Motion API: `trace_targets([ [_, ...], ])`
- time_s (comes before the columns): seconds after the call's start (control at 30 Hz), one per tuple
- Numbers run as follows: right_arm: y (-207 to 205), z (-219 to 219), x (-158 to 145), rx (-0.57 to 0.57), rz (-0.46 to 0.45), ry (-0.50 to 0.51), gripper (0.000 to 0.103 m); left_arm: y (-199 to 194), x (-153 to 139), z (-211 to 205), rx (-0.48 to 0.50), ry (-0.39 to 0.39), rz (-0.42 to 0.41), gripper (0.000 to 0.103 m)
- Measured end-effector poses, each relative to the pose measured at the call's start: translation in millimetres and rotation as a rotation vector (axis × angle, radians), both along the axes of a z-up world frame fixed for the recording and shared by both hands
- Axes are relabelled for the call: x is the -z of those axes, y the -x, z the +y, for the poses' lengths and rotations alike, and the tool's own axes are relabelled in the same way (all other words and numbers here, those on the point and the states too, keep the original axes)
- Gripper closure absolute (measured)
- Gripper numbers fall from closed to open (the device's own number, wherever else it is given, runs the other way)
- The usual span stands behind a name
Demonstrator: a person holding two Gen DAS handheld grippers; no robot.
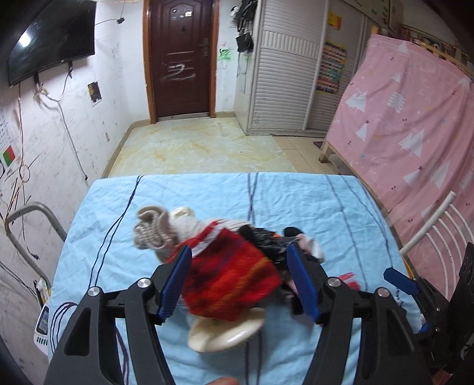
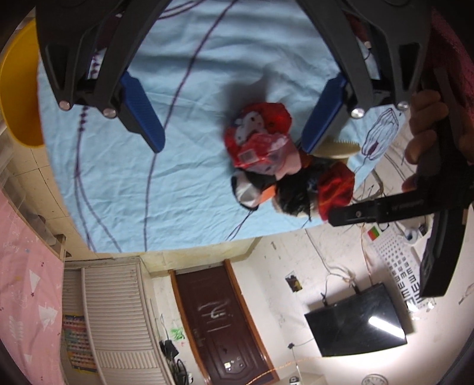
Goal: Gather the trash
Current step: 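Return both tools to the bed clutter, then grasp the red knit hat with the left tool while the right tool grasps the red wrapper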
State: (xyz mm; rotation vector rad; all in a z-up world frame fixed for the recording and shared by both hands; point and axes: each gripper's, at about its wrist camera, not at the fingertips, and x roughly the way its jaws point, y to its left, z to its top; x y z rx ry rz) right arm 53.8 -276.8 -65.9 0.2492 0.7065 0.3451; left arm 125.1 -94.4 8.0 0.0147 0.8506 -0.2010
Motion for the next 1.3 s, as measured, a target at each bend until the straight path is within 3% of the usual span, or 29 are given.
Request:
trace_targets([
  [0.27,-18,21,14,0.002,0.077,0.086,0.009,-3,21,17,0.004,-0.025,0.016,0.041],
  [0.53,-28,31,16,-0.007,0.096,0.114,0.009,-3,33,17,0.044,-0.046,0.004,0.041],
  [0.57,-29,32,16,-0.009,0.097,0.116,0.009,-2,34,15,0.050,-0.052,0.001,0.042],
  [0.63,-31,35,16,-0.015,0.104,0.119,0.009,-3,36,12,0.056,-0.058,0.004,0.057],
  [0.67,-31,35,17,-0.017,0.108,0.117,0.010,-3,37,12,0.064,-0.051,0.008,0.060],
  [0.73,-32,34,17,-0.017,0.112,0.109,0.017,-1,35,11,0.067,-0.052,-0.007,0.077],
  [0.77,-33,33,19,-0.017,0.121,0.098,0.024,0,33,11,0.073,-0.043,-0.010,0.079],
  [0.97,-34,34,22,-0.046,0.128,0.081,0.055,6,26,15,0.098,0.009,-0.015,0.084],
  [1.07,-32,34,21,-0.044,0.116,0.081,0.065,9,20,17,0.098,0.023,-0.029,0.084],
  [1.3,-22,27,14,-0.017,0.079,0.068,0.066,21,-2,19,0.099,0.035,-0.083,0.084],
])
